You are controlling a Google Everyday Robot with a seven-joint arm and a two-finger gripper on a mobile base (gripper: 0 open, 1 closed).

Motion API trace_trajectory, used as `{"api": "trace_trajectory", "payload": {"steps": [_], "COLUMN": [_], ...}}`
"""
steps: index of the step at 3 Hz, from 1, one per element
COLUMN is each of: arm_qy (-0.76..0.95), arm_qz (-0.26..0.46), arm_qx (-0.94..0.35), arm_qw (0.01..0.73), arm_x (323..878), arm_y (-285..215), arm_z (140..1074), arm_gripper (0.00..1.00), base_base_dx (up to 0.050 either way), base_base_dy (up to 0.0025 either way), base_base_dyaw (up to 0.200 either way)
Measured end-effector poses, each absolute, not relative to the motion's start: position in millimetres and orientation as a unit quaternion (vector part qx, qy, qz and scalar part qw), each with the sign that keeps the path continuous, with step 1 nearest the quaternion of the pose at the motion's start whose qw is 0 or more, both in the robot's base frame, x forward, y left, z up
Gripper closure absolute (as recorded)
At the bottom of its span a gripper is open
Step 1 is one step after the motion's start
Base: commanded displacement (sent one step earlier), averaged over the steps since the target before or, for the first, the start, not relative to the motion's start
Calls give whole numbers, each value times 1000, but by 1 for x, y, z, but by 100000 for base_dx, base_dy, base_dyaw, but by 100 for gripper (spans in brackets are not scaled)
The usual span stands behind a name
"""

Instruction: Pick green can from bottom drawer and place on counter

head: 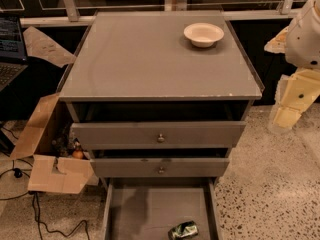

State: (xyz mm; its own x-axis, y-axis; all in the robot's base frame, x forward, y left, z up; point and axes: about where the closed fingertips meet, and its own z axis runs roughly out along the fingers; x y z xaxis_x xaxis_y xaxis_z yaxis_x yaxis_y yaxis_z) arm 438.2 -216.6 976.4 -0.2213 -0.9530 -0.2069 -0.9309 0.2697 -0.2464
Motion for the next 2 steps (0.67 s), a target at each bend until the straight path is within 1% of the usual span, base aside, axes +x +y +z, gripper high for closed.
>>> {"api": "trace_trajectory", "payload": {"steps": [1,2], "arm_qy": [781,781], "arm_qz": [-35,-35], "arm_qx": [-603,-603], "arm_qw": [159,159], "arm_x": [438,438], "arm_y": [-217,-217], "arm_z": [976,976], "arm_gripper": [0,0], "base_base_dx": [-5000,0], "base_base_dy": [0,0], "base_base_dyaw": [-1,0]}}
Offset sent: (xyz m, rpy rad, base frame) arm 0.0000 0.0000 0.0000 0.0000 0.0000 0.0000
